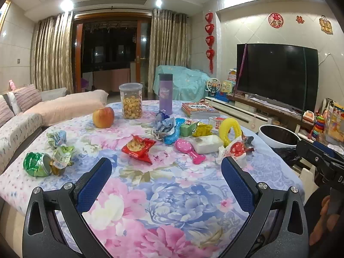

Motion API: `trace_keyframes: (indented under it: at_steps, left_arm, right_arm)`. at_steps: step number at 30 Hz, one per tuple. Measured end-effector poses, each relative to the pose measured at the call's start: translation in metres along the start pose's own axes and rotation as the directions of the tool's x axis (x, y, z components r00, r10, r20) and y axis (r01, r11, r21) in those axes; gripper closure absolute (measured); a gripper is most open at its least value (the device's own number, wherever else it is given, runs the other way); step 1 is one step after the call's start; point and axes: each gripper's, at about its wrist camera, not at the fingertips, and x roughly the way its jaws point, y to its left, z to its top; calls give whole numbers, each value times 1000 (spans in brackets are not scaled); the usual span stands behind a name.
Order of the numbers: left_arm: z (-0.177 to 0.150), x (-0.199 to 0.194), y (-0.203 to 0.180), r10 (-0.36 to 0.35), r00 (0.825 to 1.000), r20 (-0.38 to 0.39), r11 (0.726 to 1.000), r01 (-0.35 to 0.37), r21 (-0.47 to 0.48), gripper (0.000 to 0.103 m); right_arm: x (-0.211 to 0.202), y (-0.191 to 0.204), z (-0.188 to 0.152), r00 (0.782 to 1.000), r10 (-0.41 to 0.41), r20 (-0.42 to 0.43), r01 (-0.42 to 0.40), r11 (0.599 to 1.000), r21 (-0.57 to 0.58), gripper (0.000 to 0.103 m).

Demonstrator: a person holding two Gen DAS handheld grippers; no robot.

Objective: Collect trash

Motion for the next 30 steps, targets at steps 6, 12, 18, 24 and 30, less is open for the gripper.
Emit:
trace_keyframes:
  at_steps: [6,12,18,24,30]
  left_arm:
    - [0,0,1,-6,1000,2,1000,6,-3,0]
    - [0,-1,1,-5,1000,3,1000,5,-4,0]
    - [0,-1,1,-7,1000,2,1000,7,-4,0]
    - [1,-1,2,-9,1000,2,1000,9,-5,0]
    - [0,-1,2,-12,1000,1,1000,12,-5,0]
  right_arm:
    - [-1,-1,-1,1000,7,1,-7,1000,1,0]
    - [0,-1,-2,1000,8,2,-8,1000,4,0]
    - [0,0,-2,1000,10,3,-10,1000,5,0]
    - [0,0,-2,1000,10,2,-10,1000,4,0]
    - [-1,0,-1,1000,14,4,-14,1000,9,0]
